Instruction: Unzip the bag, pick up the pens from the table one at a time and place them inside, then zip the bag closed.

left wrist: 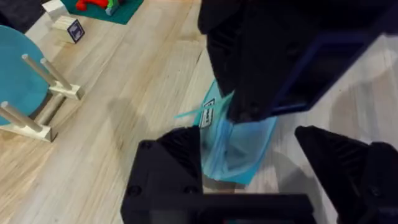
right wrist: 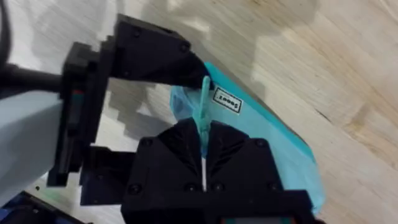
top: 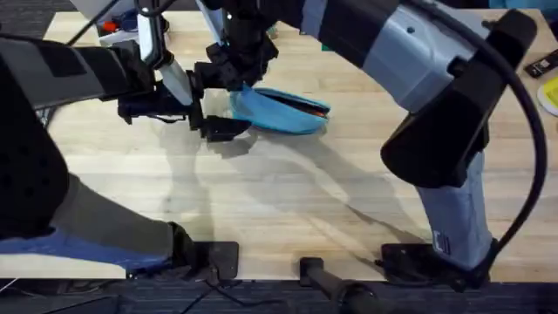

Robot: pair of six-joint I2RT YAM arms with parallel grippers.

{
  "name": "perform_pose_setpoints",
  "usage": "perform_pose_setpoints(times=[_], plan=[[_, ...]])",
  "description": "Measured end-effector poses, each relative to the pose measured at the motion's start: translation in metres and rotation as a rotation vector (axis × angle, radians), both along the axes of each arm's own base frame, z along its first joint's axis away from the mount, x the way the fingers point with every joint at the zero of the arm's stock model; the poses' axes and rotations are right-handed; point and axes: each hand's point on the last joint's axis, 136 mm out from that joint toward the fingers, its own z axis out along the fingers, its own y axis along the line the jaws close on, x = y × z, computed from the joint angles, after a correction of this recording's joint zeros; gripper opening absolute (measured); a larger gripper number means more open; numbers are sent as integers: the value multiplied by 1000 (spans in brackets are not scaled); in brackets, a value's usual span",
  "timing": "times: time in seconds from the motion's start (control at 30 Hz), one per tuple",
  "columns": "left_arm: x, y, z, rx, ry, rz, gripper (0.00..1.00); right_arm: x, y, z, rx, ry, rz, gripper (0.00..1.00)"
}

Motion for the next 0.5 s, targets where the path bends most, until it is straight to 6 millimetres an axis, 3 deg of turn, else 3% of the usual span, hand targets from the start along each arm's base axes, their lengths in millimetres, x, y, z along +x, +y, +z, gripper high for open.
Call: perform_pose_setpoints(times=[0.3,0.5], plan=[[8,-3,10,-64,-69,-9,923,0,0,0,0,0,1,31],[7,-4,13,-84,-65,-10,840,-1,1,0,0,0,2,31]])
